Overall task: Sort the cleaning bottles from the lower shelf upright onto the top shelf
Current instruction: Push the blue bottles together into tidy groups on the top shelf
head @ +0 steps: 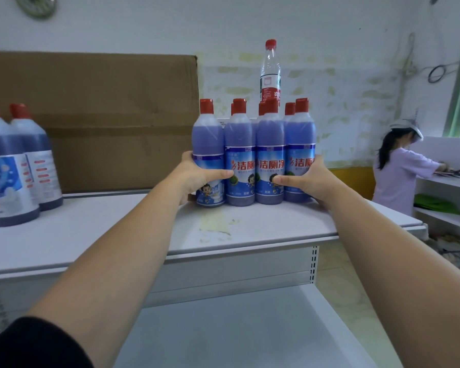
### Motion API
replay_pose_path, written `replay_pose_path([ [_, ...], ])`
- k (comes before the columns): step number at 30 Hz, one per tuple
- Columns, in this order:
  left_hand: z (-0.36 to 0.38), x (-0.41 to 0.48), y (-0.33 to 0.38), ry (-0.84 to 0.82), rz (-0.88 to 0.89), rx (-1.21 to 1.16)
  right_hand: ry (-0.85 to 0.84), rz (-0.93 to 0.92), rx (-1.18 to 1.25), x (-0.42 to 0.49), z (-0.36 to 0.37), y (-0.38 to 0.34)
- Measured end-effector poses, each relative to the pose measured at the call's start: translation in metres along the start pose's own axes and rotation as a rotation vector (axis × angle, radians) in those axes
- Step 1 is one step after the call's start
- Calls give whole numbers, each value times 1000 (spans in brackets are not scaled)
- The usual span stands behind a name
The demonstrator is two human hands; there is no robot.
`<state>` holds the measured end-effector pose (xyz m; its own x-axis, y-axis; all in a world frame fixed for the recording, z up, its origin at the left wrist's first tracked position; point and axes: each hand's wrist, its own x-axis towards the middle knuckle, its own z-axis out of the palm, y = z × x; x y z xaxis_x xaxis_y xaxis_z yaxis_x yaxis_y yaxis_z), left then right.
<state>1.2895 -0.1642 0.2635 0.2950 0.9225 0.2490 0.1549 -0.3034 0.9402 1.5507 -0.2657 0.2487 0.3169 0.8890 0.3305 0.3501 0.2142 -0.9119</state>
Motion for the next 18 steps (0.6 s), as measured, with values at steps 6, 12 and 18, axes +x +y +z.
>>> replay_pose_path([
  [6, 2, 2, -1, -13, 5, 26, 13, 15, -28, -1, 1, -3],
  [12, -4, -7, 1, -72, 44, 196, 31, 88, -221, -6, 1, -7],
  [18, -4, -33, -3, -123, 9, 491, 97, 118, -519, -27, 4, -9],
])
